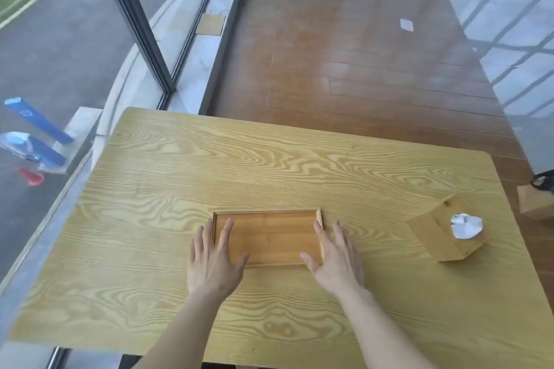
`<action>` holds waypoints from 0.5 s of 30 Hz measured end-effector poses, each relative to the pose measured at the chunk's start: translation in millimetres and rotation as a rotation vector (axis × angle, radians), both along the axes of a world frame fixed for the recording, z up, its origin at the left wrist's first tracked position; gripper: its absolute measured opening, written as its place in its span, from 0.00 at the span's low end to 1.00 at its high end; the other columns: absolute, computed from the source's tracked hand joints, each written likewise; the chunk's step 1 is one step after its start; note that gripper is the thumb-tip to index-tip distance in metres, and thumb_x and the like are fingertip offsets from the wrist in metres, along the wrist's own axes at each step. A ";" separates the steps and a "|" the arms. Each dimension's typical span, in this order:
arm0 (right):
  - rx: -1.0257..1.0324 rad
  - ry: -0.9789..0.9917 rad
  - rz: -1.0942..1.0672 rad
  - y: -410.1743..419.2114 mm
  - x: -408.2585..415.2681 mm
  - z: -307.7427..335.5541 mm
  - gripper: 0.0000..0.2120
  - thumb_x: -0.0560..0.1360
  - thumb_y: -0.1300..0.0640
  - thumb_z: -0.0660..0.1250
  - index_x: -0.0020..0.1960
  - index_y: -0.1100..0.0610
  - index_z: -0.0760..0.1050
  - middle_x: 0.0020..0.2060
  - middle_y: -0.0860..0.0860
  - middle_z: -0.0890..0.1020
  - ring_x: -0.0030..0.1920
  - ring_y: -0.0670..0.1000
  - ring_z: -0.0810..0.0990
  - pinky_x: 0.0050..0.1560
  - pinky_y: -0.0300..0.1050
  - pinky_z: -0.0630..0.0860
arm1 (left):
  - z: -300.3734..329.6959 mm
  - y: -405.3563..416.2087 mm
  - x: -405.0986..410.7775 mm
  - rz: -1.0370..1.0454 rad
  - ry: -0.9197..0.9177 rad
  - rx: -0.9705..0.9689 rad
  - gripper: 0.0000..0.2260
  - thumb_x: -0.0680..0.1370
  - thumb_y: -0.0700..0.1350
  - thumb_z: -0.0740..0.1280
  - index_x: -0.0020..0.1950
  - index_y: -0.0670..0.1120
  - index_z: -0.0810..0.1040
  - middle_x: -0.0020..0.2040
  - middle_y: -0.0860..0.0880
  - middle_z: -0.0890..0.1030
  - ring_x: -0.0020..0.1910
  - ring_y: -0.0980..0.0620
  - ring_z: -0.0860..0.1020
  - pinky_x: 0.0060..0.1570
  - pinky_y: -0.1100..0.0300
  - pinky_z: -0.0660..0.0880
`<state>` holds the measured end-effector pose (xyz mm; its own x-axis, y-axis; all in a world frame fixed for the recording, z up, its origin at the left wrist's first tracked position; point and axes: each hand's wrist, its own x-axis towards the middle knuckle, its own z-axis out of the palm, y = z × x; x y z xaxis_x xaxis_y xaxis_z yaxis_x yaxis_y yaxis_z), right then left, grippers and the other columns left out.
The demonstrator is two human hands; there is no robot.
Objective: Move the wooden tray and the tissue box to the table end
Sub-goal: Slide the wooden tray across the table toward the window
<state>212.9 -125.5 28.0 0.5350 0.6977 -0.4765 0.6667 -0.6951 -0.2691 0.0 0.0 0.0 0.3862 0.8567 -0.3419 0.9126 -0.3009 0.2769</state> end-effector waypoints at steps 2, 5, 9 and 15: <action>-0.025 0.033 -0.025 4.9 -2.4 -6.4 0.38 0.79 0.35 0.63 0.83 0.40 0.49 0.85 0.51 0.47 0.83 0.57 0.52 0.77 0.56 0.65 | -5.3 5.0 -4.1 0.020 0.025 -0.043 0.38 0.77 0.66 0.60 0.81 0.61 0.45 0.83 0.45 0.47 0.81 0.43 0.45 0.78 0.47 0.51; -0.061 0.064 -0.059 8.5 -8.3 -15.3 0.39 0.79 0.36 0.64 0.83 0.40 0.49 0.85 0.51 0.48 0.82 0.58 0.57 0.73 0.56 0.70 | -11.0 9.3 -6.8 0.062 0.014 -0.092 0.37 0.77 0.64 0.62 0.81 0.61 0.46 0.82 0.43 0.49 0.81 0.43 0.50 0.76 0.47 0.57; -0.048 0.086 -0.127 16.6 -16.1 -23.0 0.38 0.79 0.38 0.66 0.83 0.42 0.51 0.83 0.52 0.54 0.79 0.57 0.64 0.70 0.54 0.73 | -12.9 14.4 -4.7 0.093 -0.014 -0.152 0.37 0.77 0.61 0.66 0.81 0.61 0.48 0.78 0.43 0.59 0.76 0.43 0.61 0.68 0.46 0.70; -0.047 0.078 -0.261 31.8 -16.6 -29.8 0.37 0.77 0.38 0.68 0.81 0.43 0.58 0.73 0.53 0.69 0.72 0.57 0.71 0.66 0.54 0.73 | -11.9 19.7 -3.9 0.105 -0.031 -0.181 0.37 0.77 0.57 0.70 0.80 0.62 0.52 0.76 0.44 0.61 0.74 0.44 0.63 0.56 0.50 0.77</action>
<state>196.3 -93.7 -1.8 0.6543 0.5168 -0.5521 0.4416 -0.8537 -0.2758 -3.9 19.7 -11.9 0.3110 0.8185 -0.4830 0.9264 -0.1475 0.3465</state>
